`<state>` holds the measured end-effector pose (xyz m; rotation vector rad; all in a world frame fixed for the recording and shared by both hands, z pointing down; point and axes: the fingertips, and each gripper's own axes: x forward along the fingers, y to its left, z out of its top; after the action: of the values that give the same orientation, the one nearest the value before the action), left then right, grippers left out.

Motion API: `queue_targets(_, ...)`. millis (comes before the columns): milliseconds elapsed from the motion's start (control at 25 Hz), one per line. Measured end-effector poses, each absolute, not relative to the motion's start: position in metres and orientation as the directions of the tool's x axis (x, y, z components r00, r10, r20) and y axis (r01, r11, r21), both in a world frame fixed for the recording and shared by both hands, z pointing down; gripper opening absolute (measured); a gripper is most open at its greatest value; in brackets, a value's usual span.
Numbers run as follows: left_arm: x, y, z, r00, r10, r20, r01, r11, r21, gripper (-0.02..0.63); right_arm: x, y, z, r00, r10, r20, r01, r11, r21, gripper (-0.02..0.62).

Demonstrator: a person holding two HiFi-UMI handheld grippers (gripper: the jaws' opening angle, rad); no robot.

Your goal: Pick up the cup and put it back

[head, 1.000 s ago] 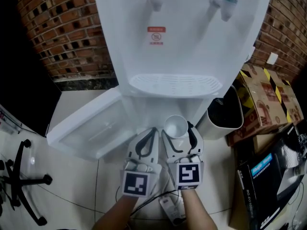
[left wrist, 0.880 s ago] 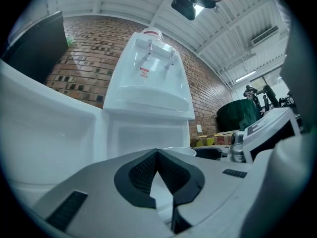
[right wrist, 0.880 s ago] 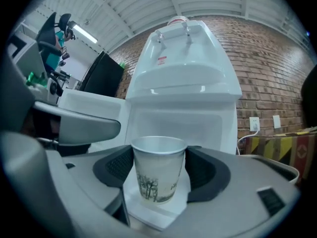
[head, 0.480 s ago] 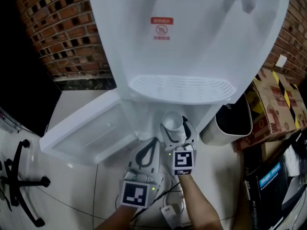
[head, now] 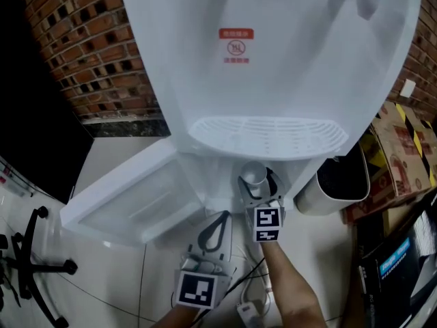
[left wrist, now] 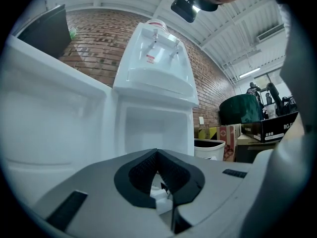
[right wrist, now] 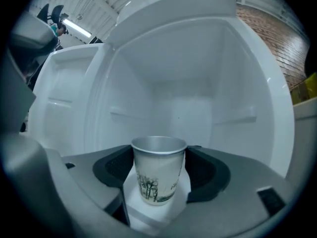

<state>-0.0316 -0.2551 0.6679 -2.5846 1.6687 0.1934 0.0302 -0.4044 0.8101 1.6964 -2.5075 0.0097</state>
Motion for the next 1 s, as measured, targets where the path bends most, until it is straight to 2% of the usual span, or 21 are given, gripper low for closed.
queue_targets(320, -0.039, -0.258, 0.677, 0.396, -0.910, -0.120, -0.915, -0.402, 0.031, 0.000, 0.031, -0.417, 0.822, -0.364, -0.926, 0.101, -0.930, 0.368, 0.016, 0.344)
queue_targets(400, -0.038, -0.258, 0.679, 0.399, -0.909, -0.117, -0.914, -0.405, 0.035, 0.000, 0.032, -0.417, 0.822, -0.362, -0.926, 0.104, -0.931, 0.365, 0.009, 0.369)
queue_targets(1000, -0.032, -0.260, 0.678, 0.408, -0.905, -0.119, -0.909, -0.415, 0.044, 0.000, 0.036, -0.369, 0.801, -0.368, -0.924, 0.108, -0.927, 0.374, 0.040, 0.370)
